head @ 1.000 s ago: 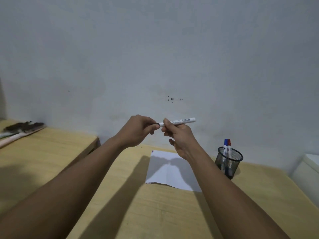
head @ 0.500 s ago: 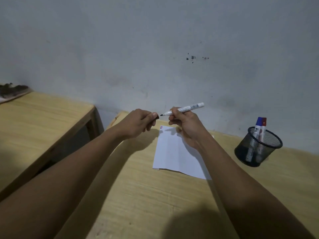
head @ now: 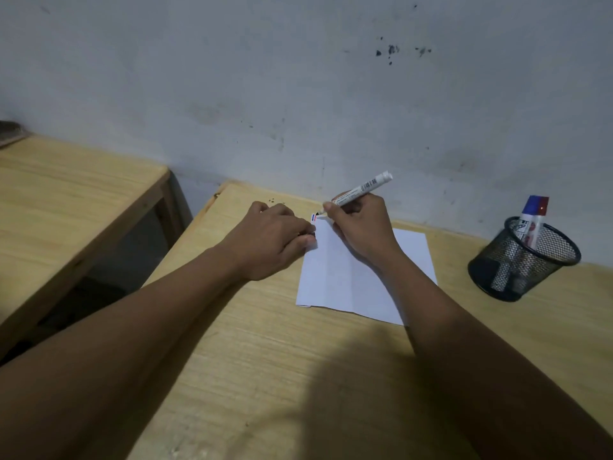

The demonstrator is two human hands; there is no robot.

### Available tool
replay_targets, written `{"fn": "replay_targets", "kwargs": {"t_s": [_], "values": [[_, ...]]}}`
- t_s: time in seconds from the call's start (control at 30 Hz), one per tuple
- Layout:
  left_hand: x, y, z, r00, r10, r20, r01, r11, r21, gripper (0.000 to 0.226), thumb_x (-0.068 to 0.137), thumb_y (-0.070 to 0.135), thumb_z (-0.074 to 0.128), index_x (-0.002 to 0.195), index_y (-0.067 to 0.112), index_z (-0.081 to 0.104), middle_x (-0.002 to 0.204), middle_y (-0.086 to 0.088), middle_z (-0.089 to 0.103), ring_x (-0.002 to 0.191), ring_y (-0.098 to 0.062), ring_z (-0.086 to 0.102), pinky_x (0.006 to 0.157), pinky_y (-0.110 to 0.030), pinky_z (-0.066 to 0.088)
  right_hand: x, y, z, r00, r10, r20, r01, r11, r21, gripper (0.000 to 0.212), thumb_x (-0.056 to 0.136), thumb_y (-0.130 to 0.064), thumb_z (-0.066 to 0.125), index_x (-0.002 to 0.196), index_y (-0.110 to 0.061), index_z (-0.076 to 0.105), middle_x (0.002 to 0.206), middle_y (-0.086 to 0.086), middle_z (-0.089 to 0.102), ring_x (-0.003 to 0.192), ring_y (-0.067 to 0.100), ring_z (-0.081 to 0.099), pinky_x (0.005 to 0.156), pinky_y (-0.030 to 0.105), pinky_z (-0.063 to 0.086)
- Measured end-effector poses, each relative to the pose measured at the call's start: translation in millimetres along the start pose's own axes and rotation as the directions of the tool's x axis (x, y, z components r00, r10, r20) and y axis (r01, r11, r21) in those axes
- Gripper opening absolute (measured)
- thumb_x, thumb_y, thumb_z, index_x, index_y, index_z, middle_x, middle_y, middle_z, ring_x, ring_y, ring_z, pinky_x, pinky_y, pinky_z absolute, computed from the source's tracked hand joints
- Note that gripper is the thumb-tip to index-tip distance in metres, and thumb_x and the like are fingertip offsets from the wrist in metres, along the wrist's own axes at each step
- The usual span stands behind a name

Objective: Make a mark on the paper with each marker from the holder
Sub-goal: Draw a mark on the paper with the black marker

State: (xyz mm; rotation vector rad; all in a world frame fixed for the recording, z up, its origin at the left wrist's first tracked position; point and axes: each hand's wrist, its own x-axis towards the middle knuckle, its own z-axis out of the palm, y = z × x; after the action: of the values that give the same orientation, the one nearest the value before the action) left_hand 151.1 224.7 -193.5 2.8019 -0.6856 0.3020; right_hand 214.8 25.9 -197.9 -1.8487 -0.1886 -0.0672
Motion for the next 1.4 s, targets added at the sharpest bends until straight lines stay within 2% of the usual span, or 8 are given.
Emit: {"fn": "replay_targets", "kwargs": {"t_s": [0.1,0.23,0.6,1.13,1.23,1.4], "values": [[-0.5,1.2,0.3,1.0,-0.02,-0.011,0.02,1.0,-0.013,0.051,0.098,0.053,0.023,0.123,0.035,0.063,0.115,0.013,0.07,0.115,-0.012,0.053,0.094,-0.045,0.038,1.0,5.1,-1.1,1.0,0.008,-0.024,-0.008,1.0,-0.009,0.025,0.079,-0.035,0.077,0.085,-0.011,0.075,0.073,0.002,0.075,0.064,0.02,0.068,0.07,0.045,0.058],[-1.0,1.9,2.0,0.999,-0.039,-0.021,0.039,0.999,-0.019,0.047,0.099,0.051,0.026,0.122,0.035,0.063,0.113,0.013,0.07,0.115,-0.012,0.053,0.094,-0.045,0.038,1.9,6.6,-1.1,1.0,-0.002,-0.021,0.001,0.999,-0.035,0.018,0.082,-0.029,0.076,0.082,-0.011,0.074,0.066,-0.001,0.072,0.059,0.019,0.066,0.066,0.042,0.056],[-1.5,3.4,0.9,0.998,-0.063,-0.02,0.062,0.997,-0.054,0.042,0.1,0.051,0.032,0.121,0.034,0.064,0.11,0.011,0.07,0.116,-0.012,0.052,0.092,-0.043,0.038,5.3,8.2,1.3,0.999,-0.017,-0.035,0.014,0.996,-0.085,0.019,0.084,-0.03,0.076,0.084,-0.011,0.076,0.068,0.0,0.073,0.06,0.017,0.066,0.067,0.042,0.057],[0.0,1.8,2.9,0.998,-0.062,-0.021,0.061,0.997,-0.053,0.045,0.098,0.057,0.032,0.119,0.035,0.065,0.11,0.013,0.071,0.113,-0.01,0.052,0.092,-0.044,0.04,6.7,8.1,0.9,0.999,-0.03,-0.023,0.026,0.988,-0.154,0.021,0.088,-0.029,0.075,0.09,-0.008,0.077,0.073,-0.004,0.073,0.067,0.013,0.067,0.065,0.03,0.052],[0.0,0.8,3.7,0.998,-0.062,-0.016,0.061,0.997,-0.043,0.045,0.098,0.057,0.032,0.119,0.035,0.065,0.111,0.013,0.07,0.114,-0.01,0.052,0.093,-0.044,0.04,6.5,8.6,0.8,1.0,-0.013,-0.011,0.011,0.991,-0.134,0.017,0.087,-0.029,0.076,0.087,-0.012,0.076,0.072,-0.005,0.072,0.067,0.013,0.067,0.066,0.031,0.053],[0.6,0.2,4.6,0.998,-0.065,-0.018,0.064,0.997,-0.036,0.046,0.097,0.058,0.031,0.118,0.035,0.065,0.112,0.013,0.07,0.114,-0.009,0.051,0.093,-0.044,0.04,4.7,7.6,-0.4,1.0,-0.001,0.003,0.001,0.993,-0.117,0.021,0.086,-0.03,0.077,0.09,-0.009,0.077,0.073,-0.004,0.072,0.068,0.014,0.069,0.067,0.032,0.055]]}}
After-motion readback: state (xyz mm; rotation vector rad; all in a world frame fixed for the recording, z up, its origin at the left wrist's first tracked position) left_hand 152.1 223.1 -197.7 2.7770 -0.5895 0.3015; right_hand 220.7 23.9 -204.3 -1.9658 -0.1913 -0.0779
